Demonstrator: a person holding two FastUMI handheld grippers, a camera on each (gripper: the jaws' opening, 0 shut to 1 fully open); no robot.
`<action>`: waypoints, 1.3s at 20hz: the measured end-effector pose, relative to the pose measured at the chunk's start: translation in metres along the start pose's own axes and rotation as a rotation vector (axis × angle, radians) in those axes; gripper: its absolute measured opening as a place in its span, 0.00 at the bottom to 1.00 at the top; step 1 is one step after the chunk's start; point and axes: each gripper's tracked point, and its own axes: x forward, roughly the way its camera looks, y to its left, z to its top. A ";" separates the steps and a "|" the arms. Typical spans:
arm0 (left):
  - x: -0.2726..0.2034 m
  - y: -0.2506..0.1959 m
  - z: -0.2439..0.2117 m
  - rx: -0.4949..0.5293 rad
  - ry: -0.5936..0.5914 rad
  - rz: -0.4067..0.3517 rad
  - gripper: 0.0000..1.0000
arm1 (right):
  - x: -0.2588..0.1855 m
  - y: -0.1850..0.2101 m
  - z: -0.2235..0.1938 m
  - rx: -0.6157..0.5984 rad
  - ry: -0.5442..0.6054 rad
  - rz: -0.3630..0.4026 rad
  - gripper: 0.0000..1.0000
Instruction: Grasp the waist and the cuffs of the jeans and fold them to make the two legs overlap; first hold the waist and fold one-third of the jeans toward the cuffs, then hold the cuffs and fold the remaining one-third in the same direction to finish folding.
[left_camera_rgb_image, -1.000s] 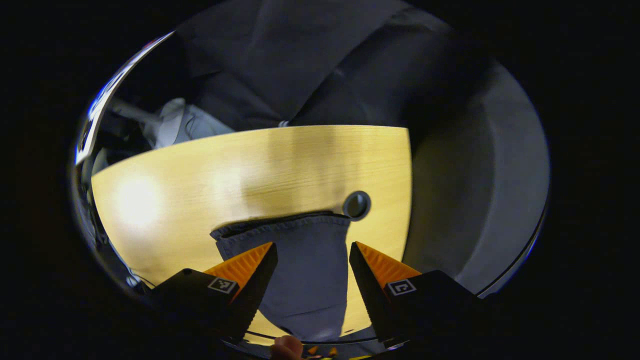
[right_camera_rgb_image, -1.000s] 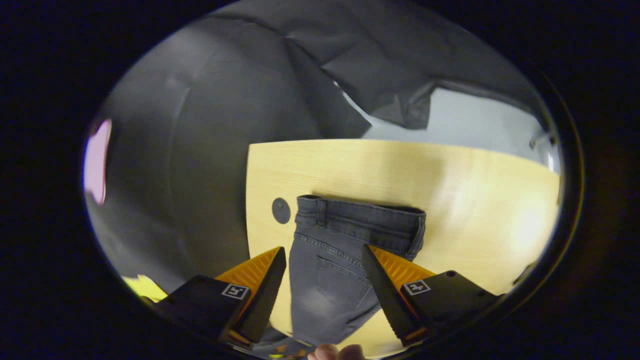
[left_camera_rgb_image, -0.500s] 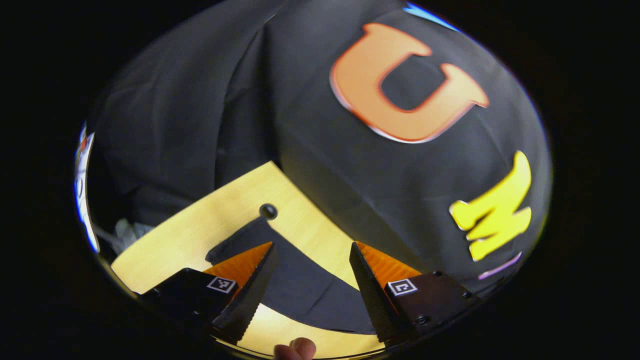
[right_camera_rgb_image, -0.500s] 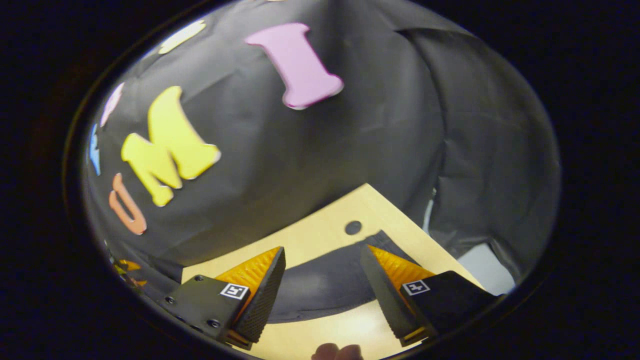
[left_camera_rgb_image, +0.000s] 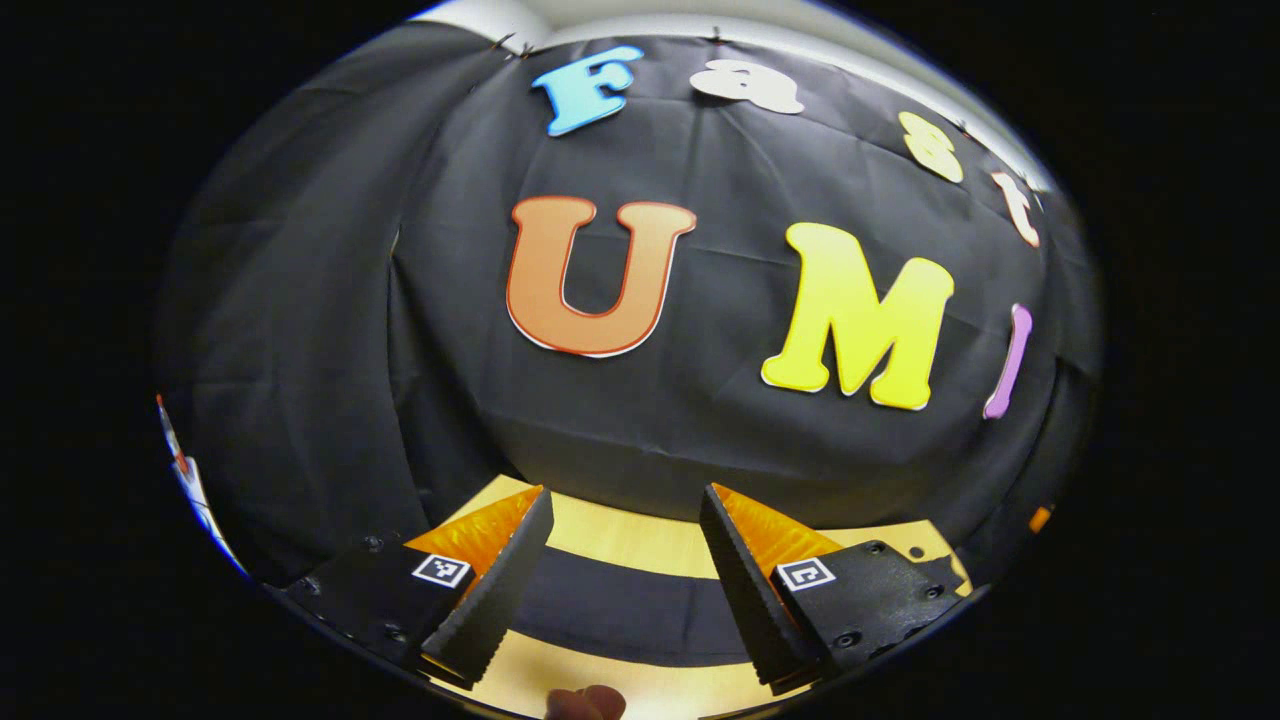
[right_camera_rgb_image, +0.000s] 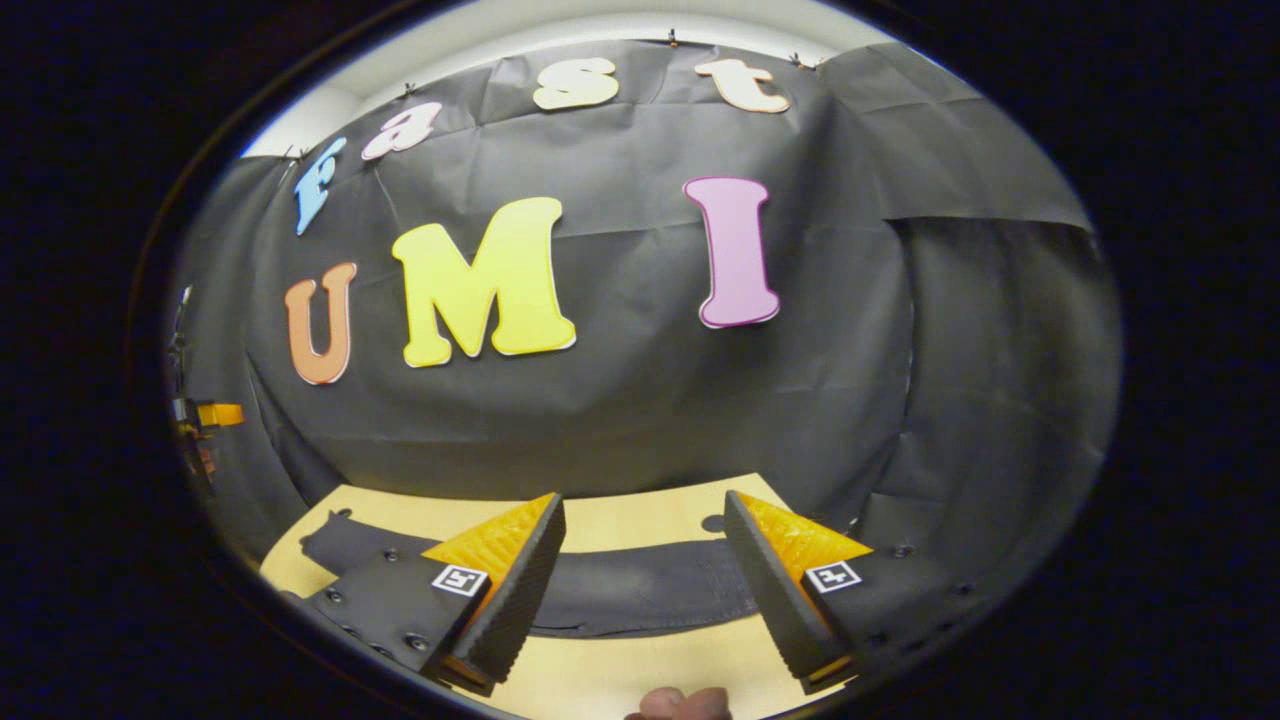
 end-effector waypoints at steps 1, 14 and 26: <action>-0.004 -0.008 -0.007 0.002 -0.012 -0.010 0.95 | -0.004 -0.008 -0.007 -0.003 0.003 -0.020 0.99; -0.051 -0.045 -0.082 -0.024 0.111 -0.024 0.99 | 0.048 -0.114 -0.132 0.249 0.333 -0.104 0.99; -0.075 -0.014 -0.118 0.040 0.239 0.117 0.99 | 0.171 -0.193 -0.234 0.789 0.447 -0.320 0.99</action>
